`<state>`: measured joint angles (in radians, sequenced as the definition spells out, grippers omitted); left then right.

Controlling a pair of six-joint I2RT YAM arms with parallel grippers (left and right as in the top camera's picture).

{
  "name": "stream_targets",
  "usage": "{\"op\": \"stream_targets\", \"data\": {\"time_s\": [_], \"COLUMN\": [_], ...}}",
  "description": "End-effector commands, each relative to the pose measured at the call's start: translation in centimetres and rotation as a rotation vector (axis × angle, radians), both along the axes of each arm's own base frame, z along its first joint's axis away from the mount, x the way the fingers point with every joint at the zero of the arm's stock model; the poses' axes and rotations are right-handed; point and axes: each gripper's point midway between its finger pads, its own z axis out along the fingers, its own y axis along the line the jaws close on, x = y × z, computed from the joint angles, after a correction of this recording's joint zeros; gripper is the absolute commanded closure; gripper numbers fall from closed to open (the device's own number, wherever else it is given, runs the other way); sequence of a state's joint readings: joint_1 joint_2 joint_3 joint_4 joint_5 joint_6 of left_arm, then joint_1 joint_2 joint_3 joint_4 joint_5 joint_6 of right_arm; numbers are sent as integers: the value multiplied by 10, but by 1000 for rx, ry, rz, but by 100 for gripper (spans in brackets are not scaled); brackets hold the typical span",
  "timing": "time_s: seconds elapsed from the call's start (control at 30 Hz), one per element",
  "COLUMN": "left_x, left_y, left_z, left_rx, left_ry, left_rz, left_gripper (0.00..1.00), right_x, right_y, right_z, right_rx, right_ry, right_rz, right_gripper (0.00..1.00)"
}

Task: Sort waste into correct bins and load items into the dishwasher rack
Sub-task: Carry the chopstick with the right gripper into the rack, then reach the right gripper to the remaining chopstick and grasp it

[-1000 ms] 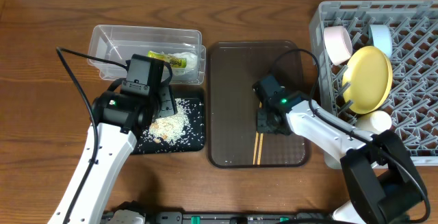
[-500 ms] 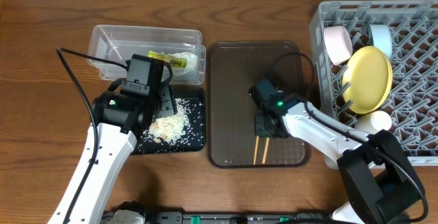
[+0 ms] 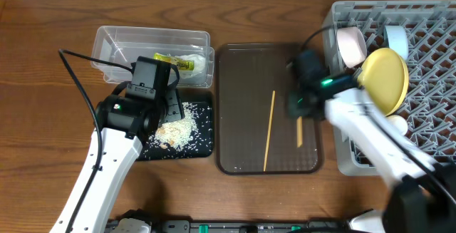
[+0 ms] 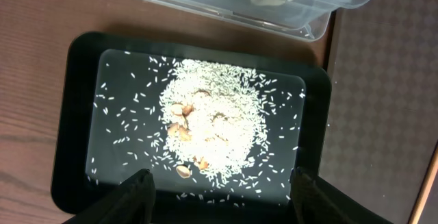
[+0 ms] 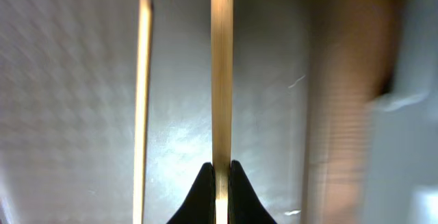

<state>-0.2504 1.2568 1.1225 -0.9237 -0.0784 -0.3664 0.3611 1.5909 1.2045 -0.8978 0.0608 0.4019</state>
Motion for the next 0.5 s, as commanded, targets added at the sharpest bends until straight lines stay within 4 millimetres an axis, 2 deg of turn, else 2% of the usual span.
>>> {"op": "stream_targets", "data": {"time_s": [0.0, 0.1, 0.23, 0.33, 0.47], "left_x": [1, 1, 1, 1, 1], "left_y": [3, 3, 3, 3, 3], "left_z": [0, 0, 0, 0, 0], "left_rx": [9, 9, 9, 9, 9], "left_ry": [0, 0, 0, 0, 0], "left_rz": [15, 15, 15, 16, 16], "left_gripper": [34, 34, 34, 34, 34], "right_x": [17, 19, 12, 7, 6], "right_y": [-34, -68, -105, -124, -136], "right_z": [39, 42, 28, 15, 7], "right_rx": [-48, -81, -115, -120, -128], "right_ry": [-90, -75, -19, 16, 20], "right_rz": [70, 52, 13, -30, -59], "right_gripper": [99, 99, 99, 99, 98]}}
